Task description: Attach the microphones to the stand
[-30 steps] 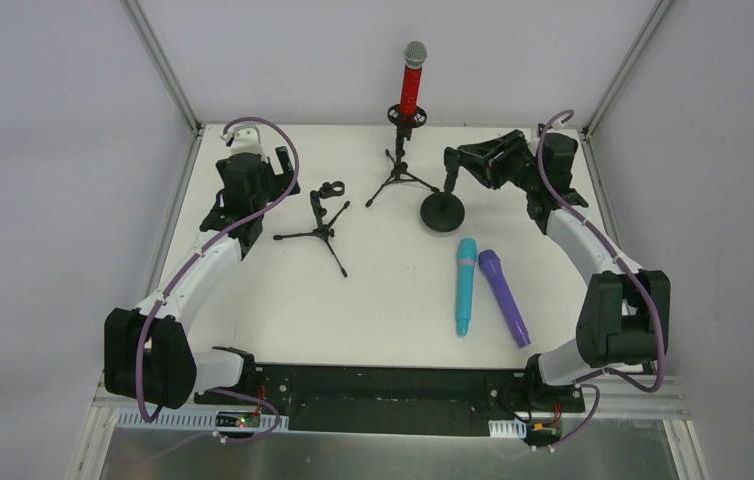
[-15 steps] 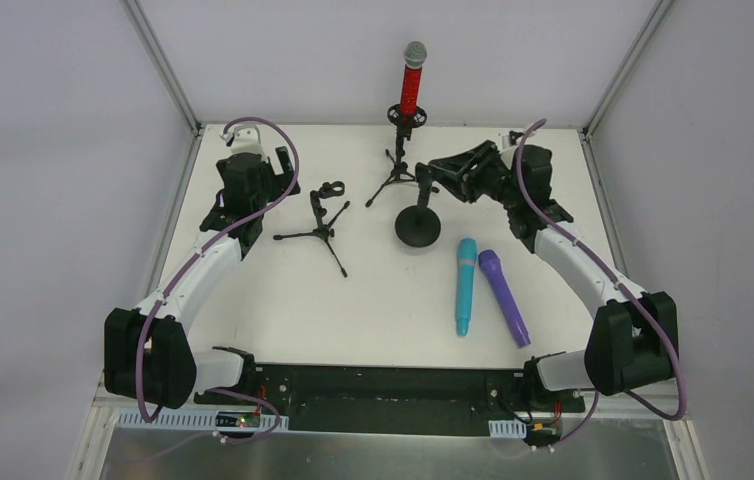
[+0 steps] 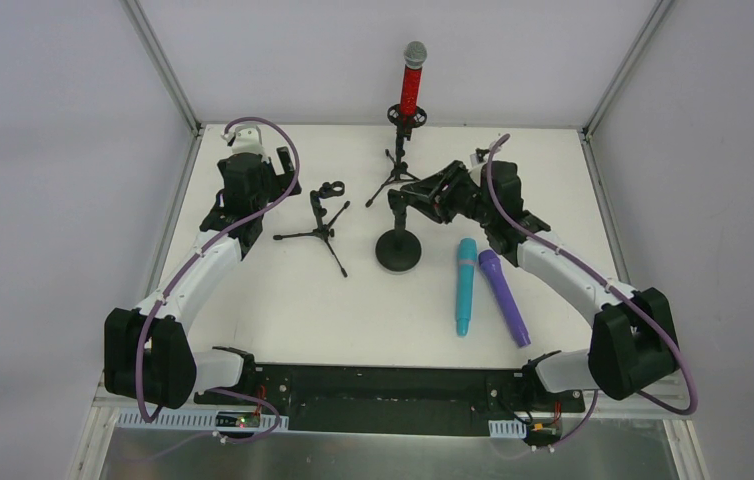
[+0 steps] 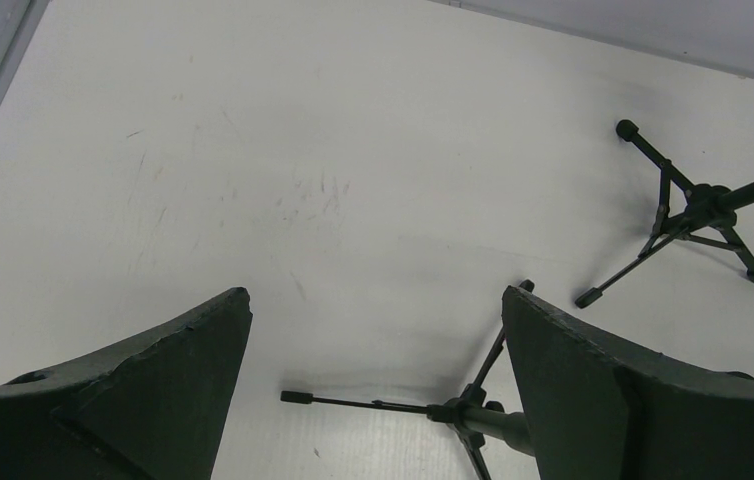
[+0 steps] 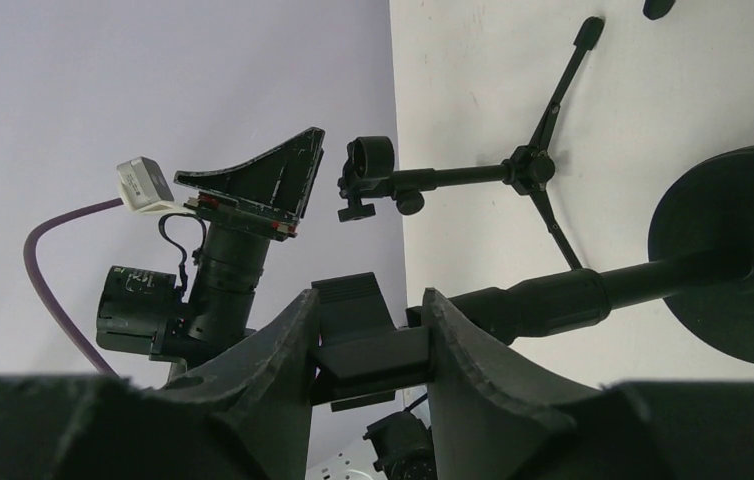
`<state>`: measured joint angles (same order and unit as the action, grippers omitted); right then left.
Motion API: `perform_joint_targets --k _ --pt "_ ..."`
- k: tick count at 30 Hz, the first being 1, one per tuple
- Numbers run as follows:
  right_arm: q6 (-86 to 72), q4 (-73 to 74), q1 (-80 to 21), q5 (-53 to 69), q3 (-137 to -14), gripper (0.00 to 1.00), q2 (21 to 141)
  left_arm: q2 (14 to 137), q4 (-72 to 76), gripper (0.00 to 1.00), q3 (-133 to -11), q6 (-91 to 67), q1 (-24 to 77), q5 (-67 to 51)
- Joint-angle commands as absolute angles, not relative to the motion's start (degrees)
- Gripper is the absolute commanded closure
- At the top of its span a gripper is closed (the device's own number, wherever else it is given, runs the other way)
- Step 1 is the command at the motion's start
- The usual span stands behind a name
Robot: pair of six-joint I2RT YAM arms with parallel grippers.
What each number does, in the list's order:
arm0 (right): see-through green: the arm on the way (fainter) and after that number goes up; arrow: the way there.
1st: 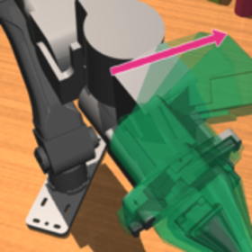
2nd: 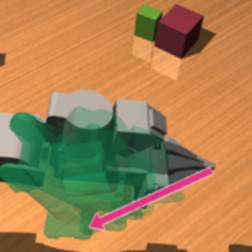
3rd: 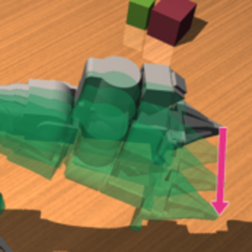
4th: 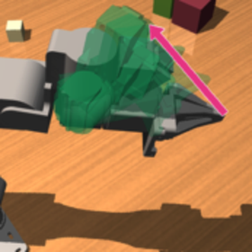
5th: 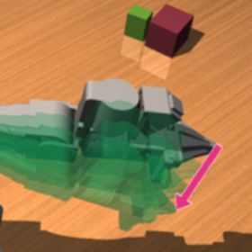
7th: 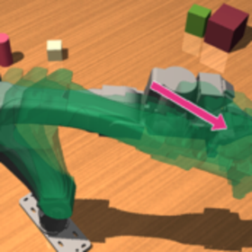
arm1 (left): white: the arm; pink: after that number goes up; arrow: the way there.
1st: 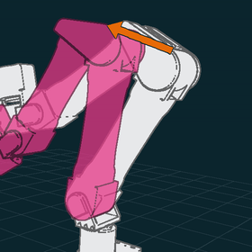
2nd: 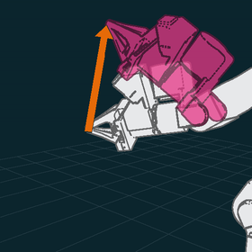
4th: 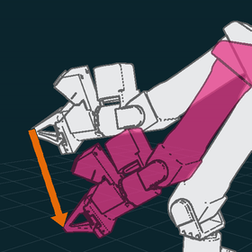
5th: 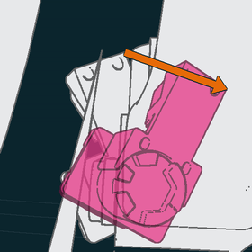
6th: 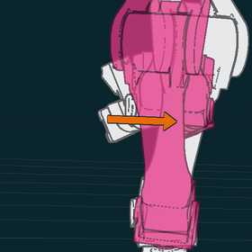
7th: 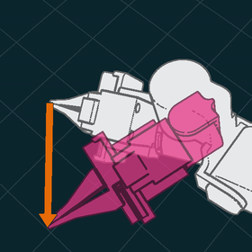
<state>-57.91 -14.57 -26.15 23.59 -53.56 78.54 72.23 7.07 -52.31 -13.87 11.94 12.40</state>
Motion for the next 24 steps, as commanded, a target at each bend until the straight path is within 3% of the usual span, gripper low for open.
perform_joint_targets --k 1,24 --pt "-59.52 -21.90 -26.44 23.92 -53.76 1.00 78.41 71.70 9.23 0.05 -52.72 -13.15 11.87 11.65" --pt "-62.83 -25.23 -28.12 19.20 -46.43 1.00 80.18 71.81 9.41 0.05 -52.64 -13.02 11.87 10.72"
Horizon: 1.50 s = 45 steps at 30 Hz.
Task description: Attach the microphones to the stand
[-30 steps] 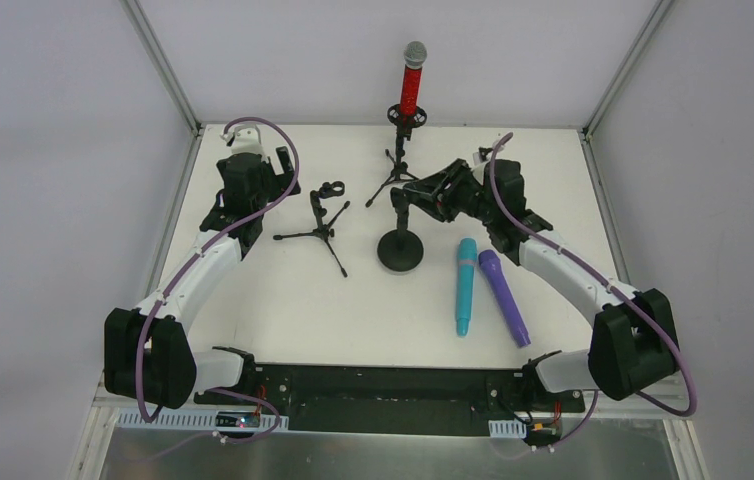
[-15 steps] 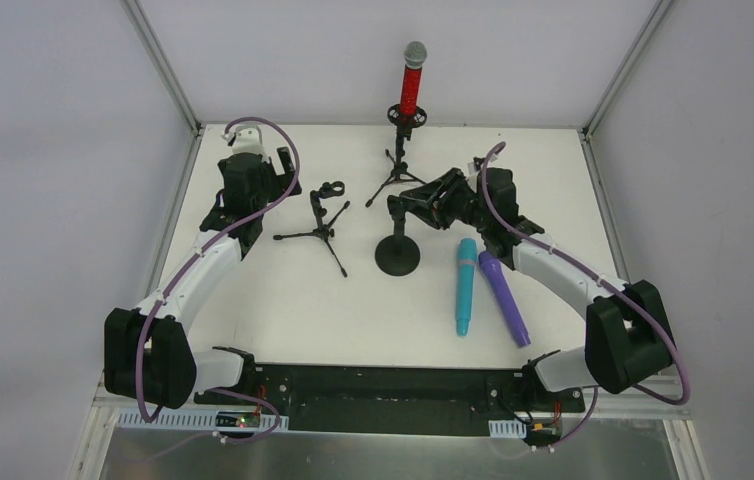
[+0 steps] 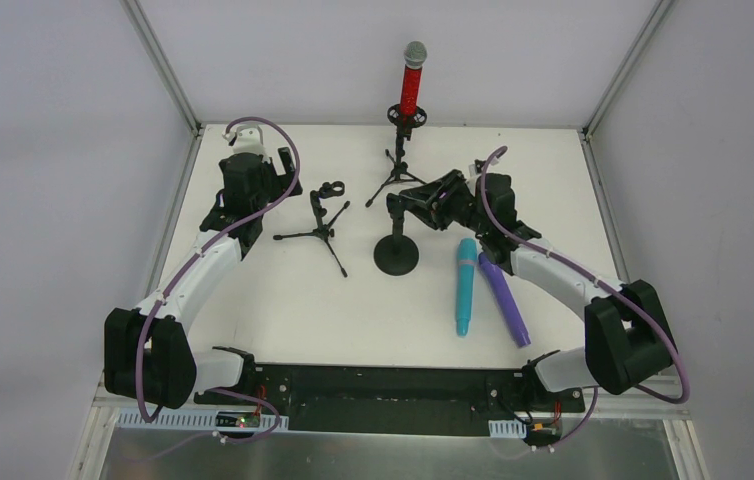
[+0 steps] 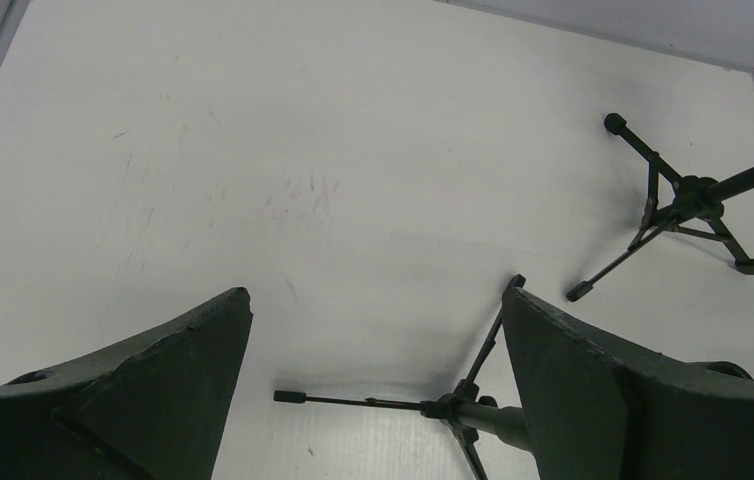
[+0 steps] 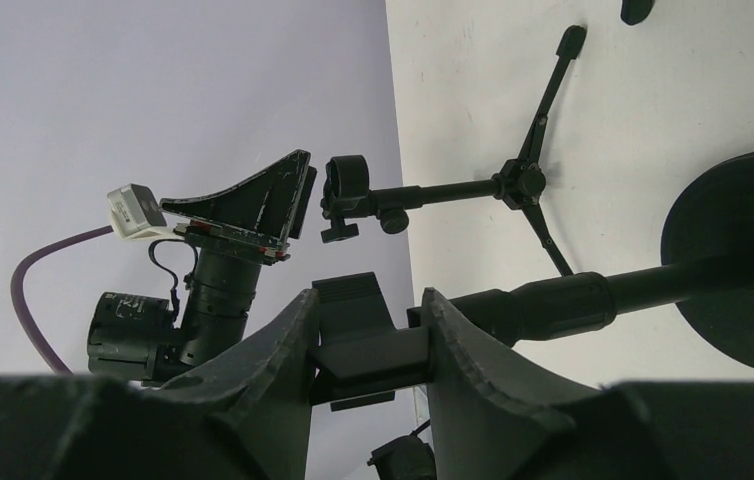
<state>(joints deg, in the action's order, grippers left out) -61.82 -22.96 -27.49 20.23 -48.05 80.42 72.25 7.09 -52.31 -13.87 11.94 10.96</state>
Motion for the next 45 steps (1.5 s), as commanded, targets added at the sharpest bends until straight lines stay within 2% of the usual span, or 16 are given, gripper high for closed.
perform_joint_targets --k 1,15,30,35,36,40,45 --pt "-62.88 -25.75 -28.08 19.17 -46.01 1.00 80.28 71.91 9.46 0.05 -52.61 -13.05 11.87 10.68" --pt "-66.10 -30.19 -28.21 18.07 -39.92 1.00 82.25 72.03 9.56 0.05 -52.60 -12.98 11.91 10.48" --pt "-65.80 -29.59 -28.38 17.36 -40.29 1.00 82.06 72.11 9.59 0.05 -52.59 -12.86 11.87 10.38" --pt "-64.19 -28.86 -28.39 19.06 -42.30 0.81 82.14 72.11 9.67 0.05 -52.59 -12.87 11.87 10.37" --pt "-64.21 -29.23 -28.39 19.31 -42.44 0.72 82.01 72.02 9.62 0.05 -52.58 -12.85 11.87 10.39" --pt "-64.29 -30.35 -28.32 19.31 -42.69 0.46 81.14 71.99 9.66 0.05 -52.62 -12.79 11.89 10.39" --pt "-64.10 -30.69 -28.30 19.68 -43.06 0.21 79.54 71.92 9.65 0.05 -52.62 -12.87 11.91 10.20"
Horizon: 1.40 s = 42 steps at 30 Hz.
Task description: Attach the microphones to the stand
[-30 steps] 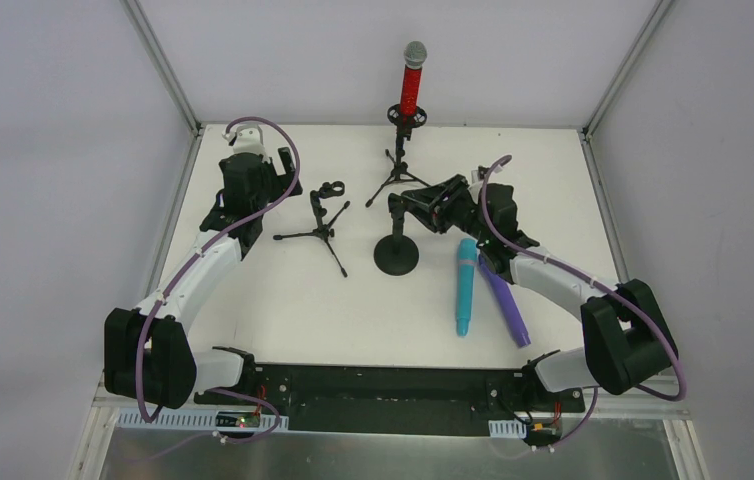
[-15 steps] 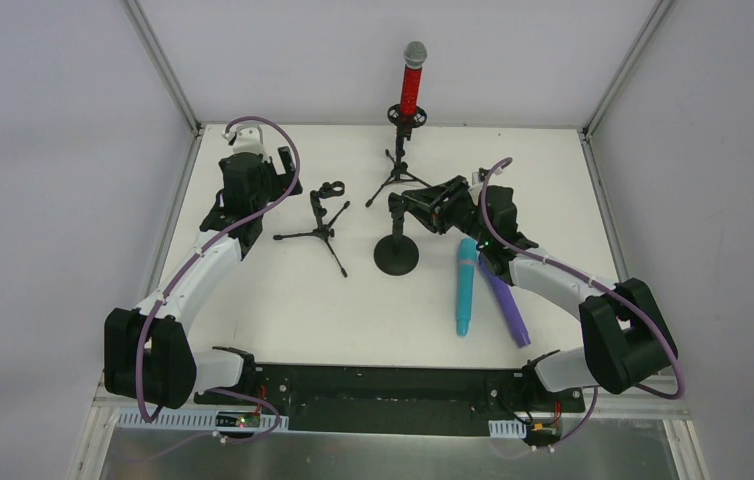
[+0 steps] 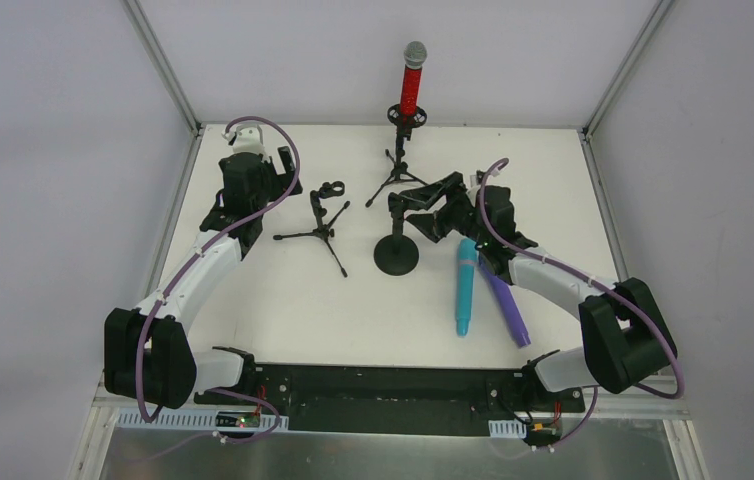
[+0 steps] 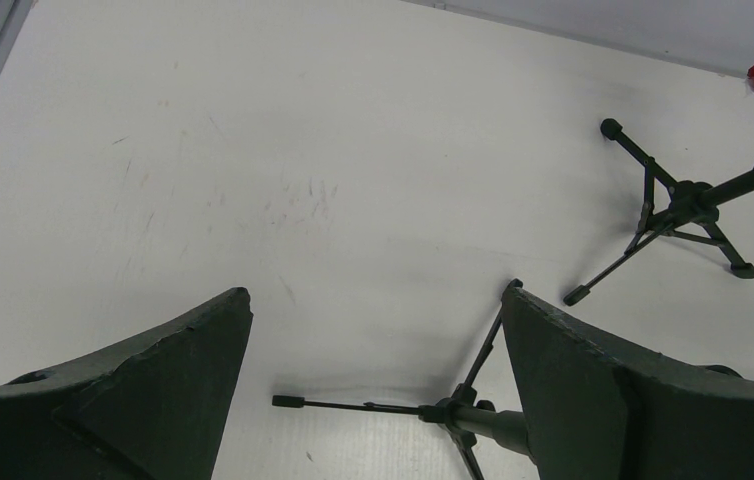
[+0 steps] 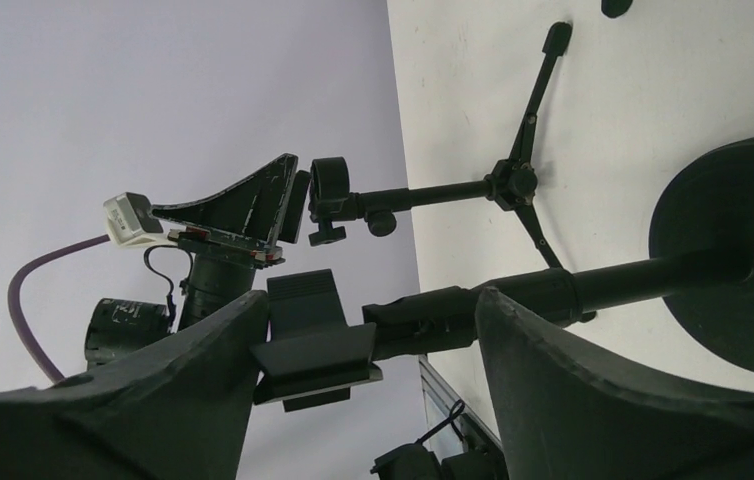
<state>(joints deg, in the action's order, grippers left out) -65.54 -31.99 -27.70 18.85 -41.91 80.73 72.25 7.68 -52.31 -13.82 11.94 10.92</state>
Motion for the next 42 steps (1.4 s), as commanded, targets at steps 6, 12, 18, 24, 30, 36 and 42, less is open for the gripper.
perform_joint_targets --k 6,12,18,24,30,36,42 --pt "-63.22 -29.45 -27.79 18.71 -42.83 0.04 76.49 71.83 9.66 0.05 -52.64 -12.86 11.93 10.22" --pt "-61.79 -27.83 -26.63 18.24 -43.05 0.01 73.85 71.79 9.60 0.05 -52.61 -12.87 11.87 10.20" --pt "-60.01 -24.25 -24.39 18.20 -43.54 0.01 72.38 71.61 9.63 0.05 -52.60 -12.83 11.91 10.27" --pt "-56.48 -16.74 -21.61 17.38 -44.10 0.01 69.72 71.52 9.66 0.05 -52.63 -12.92 11.87 10.21" --pt "-50.68 -7.88 -18.29 17.02 -44.40 0.01 65.65 71.47 9.62 0.05 -52.60 -13.06 11.88 10.20" --pt "-41.21 4.76 -16.88 12.39 -45.75 0.01 61.37 71.56 9.63 0.05 -52.60 -13.19 11.91 10.03" --pt "-29.53 19.94 -16.89 1.37 -48.84 0.01 60.56 71.72 9.62 0.05 -52.60 -13.41 11.88 9.80"
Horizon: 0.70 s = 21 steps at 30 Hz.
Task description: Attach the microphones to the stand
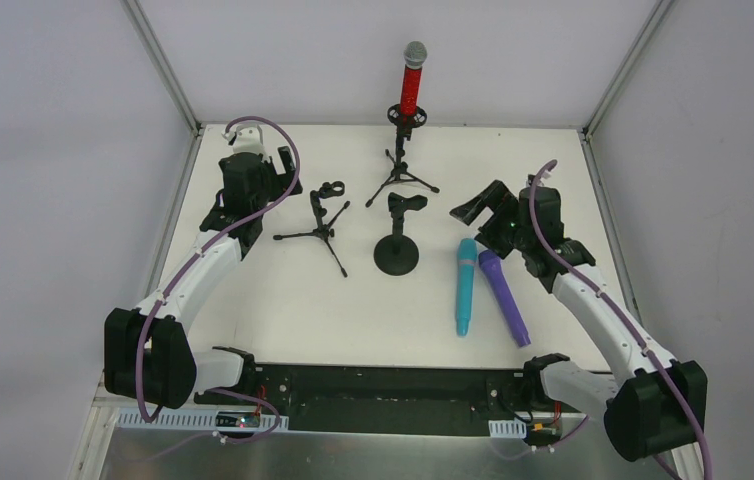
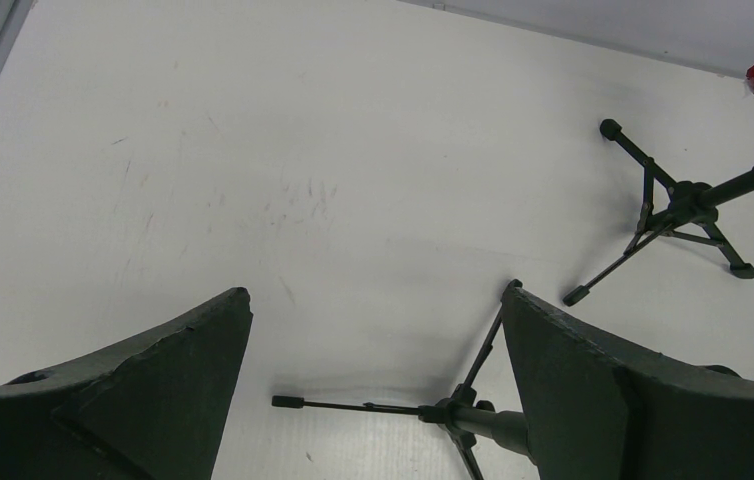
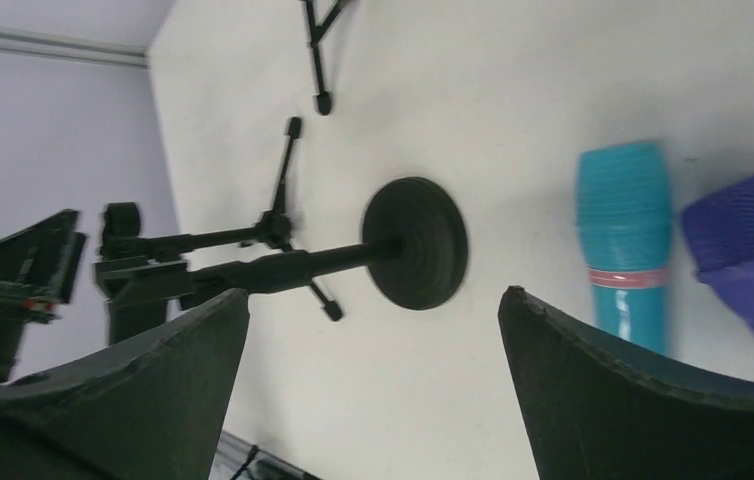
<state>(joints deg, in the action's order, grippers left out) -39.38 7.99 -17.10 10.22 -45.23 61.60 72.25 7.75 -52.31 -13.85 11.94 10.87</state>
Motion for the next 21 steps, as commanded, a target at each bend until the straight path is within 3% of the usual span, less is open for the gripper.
perform_joint_targets --k 1,21 --pt "-28.48 21.50 -16.90 -0.53 -48.94 0.01 60.81 71.69 9.61 0.05 -52.63 -13.46 11.88 9.81" --pt "-23.93 32.13 -16.50 -18.93 -46.59 0.01 66.55 71.62 9.64 0.05 -52.46 -13.49 11.87 9.55"
